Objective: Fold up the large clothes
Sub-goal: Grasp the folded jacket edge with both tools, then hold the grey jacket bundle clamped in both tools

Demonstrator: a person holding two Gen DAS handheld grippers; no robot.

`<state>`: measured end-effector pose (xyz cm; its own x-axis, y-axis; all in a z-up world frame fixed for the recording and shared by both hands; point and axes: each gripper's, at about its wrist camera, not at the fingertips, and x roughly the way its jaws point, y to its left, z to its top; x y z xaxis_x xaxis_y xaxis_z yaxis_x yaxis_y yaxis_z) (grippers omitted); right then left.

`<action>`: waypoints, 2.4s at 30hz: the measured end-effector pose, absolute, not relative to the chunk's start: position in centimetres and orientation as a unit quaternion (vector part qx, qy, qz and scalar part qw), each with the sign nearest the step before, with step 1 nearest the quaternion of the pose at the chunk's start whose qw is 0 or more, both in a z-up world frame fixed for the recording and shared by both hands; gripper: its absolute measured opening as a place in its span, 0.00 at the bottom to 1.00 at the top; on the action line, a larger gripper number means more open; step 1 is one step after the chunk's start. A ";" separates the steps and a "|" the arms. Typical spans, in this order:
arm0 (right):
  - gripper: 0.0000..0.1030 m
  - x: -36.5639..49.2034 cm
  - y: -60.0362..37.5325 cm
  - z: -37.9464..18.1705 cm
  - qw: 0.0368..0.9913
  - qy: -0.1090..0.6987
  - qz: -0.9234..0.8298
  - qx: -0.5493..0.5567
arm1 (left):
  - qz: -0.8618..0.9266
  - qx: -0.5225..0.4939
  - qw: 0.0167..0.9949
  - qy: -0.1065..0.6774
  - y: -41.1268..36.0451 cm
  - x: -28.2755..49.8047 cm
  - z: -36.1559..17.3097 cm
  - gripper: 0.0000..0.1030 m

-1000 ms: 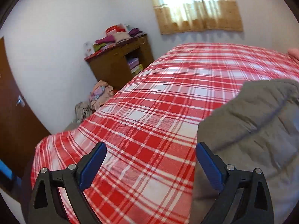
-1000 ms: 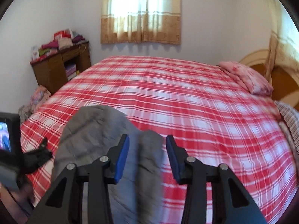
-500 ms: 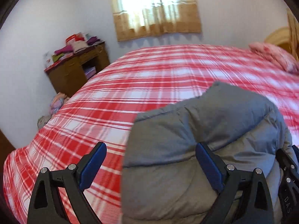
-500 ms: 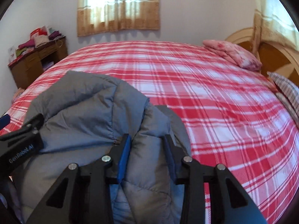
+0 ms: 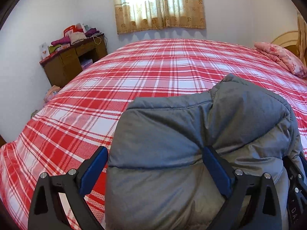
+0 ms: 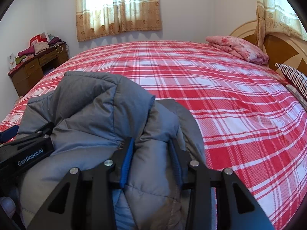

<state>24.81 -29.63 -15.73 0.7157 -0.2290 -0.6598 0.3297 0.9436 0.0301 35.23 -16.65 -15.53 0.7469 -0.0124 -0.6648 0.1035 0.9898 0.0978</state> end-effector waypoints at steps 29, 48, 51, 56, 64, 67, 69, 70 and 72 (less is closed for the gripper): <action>0.43 25.8 -29.4 -17.1 0.915 0.368 -0.148 0.077 | -0.018 0.086 0.929 0.360 -17.3 35.4 -16.7 0.98; 0.43 26.4 -29.4 -17.5 0.909 0.381 -0.147 0.076 | -0.021 0.089 0.922 0.375 -17.5 35.8 -17.1 0.99; 0.43 26.4 -29.4 -17.6 0.909 0.383 -0.147 0.076 | -0.021 0.092 0.921 0.378 -17.6 35.9 -17.2 0.99; 0.43 26.5 -29.4 -17.6 0.908 0.385 -0.147 0.075 | -0.018 0.097 0.920 0.381 -17.7 36.1 -17.3 0.99; 0.43 26.7 -29.5 -17.8 0.907 0.387 -0.147 0.076 | -0.016 0.102 0.918 0.383 -17.8 36.2 -17.5 0.99; 0.43 26.7 -29.5 -17.8 0.907 0.387 -0.147 0.076 | -0.016 0.103 0.917 0.384 -17.9 36.1 -17.5 0.99; 0.43 26.7 -29.5 -17.8 0.907 0.387 -0.147 0.076 | -0.016 0.104 0.917 0.385 -17.9 36.1 -17.6 0.99; 0.44 26.7 -29.5 -17.8 0.907 0.387 -0.147 0.076 | -0.016 0.105 0.916 0.386 -17.9 36.1 -17.6 0.99; 0.43 26.7 -29.5 -17.8 0.907 0.388 -0.147 0.076 | -0.016 0.107 0.916 0.386 -18.0 36.2 -17.6 0.99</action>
<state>26.69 -29.51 -17.83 0.6563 -0.2079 -0.7253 0.3256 0.9452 0.0237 36.18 -17.96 -17.62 0.7008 0.0537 -0.7113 0.1114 0.9767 0.1835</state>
